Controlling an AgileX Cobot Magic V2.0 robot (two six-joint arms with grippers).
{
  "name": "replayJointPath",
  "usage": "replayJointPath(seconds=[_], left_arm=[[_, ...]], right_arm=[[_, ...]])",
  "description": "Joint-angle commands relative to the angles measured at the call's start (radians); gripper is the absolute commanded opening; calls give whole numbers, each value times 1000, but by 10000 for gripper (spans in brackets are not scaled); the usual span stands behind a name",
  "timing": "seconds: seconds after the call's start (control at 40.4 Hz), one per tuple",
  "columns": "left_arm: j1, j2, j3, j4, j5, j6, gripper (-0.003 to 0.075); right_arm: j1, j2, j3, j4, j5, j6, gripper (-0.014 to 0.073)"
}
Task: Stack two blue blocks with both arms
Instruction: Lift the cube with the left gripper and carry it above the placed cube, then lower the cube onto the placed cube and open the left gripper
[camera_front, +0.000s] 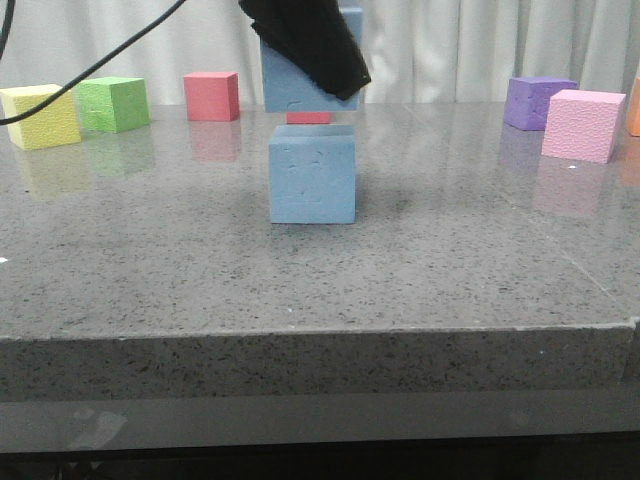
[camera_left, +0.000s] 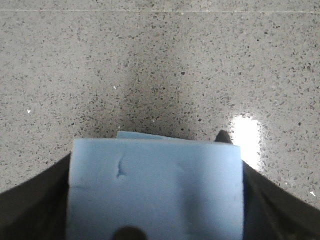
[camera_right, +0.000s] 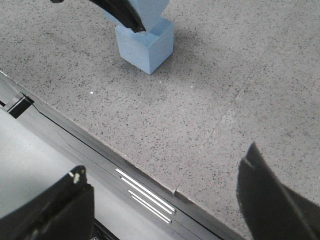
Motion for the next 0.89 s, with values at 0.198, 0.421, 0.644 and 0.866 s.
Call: replayJointPath(seconds=[0.198, 0.421, 0.644, 0.866], left_arm=[[-6, -11, -31, -39, -52, 6, 449], [-6, -4, -31, -35, -75, 8, 599], [-6, -13, -37, -30, -58, 6, 603], [-6, -73, -73, -32, -1, -71, 602]], right_arm=[[-6, -3, -25, 6, -67, -2, 594], [-6, -3, -25, 6, -67, -2, 594], [-6, -3, -25, 6, -67, -2, 594], [-6, -3, -25, 6, -67, -2, 594]])
